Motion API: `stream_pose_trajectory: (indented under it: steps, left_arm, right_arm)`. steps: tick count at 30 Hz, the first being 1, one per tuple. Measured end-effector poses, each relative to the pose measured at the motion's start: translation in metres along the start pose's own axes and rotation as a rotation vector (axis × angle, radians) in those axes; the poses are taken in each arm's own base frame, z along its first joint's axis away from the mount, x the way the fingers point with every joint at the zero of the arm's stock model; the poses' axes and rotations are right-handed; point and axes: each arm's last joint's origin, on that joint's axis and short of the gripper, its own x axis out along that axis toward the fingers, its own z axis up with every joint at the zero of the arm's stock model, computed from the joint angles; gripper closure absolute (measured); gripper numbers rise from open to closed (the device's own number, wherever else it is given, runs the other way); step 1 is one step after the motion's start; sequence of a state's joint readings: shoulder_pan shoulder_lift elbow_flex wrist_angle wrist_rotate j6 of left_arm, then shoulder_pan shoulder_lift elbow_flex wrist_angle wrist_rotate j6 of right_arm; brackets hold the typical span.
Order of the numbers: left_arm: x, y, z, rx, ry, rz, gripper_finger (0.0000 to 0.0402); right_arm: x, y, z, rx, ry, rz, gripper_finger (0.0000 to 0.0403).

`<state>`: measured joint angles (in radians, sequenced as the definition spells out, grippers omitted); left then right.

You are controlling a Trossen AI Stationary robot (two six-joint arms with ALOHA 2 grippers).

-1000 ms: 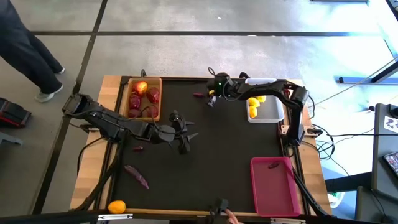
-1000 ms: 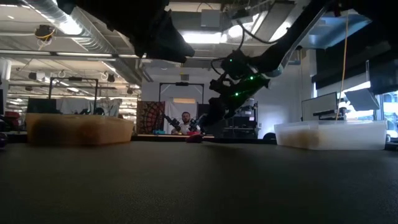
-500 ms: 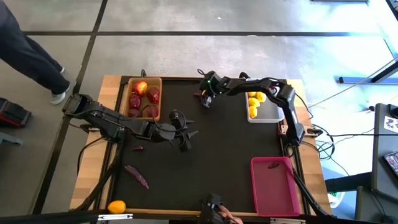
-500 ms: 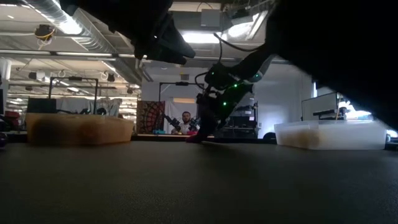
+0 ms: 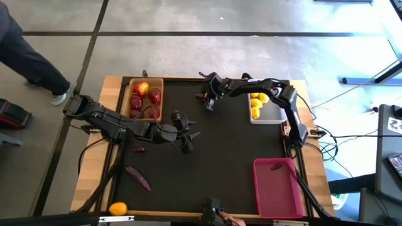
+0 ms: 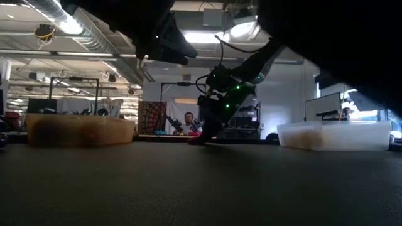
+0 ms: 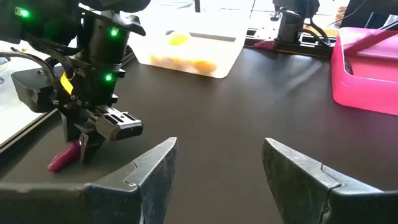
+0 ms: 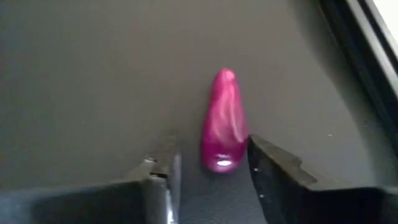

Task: Sort produce into baskets
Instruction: Put the eggplant into the red bin

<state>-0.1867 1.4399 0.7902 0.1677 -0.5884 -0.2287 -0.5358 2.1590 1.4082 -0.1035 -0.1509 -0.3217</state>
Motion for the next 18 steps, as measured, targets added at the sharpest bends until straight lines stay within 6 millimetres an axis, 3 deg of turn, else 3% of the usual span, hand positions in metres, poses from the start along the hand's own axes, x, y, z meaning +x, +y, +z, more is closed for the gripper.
stream_pose_trajectory:
  steps: [12, 18]
  left_arm:
    - [-0.003, -0.004, -0.002, 0.032, 0.011, -0.012, 0.0172]
    - [-0.007, -0.009, -0.008, 0.001, 0.05, -0.027, 0.0172]
  right_arm:
    - [-0.03, 0.023, 0.017, -0.045, 0.067, -0.025, 0.0347]
    - [-0.03, 0.039, 0.02, -0.015, 0.081, -0.007, 0.0387]
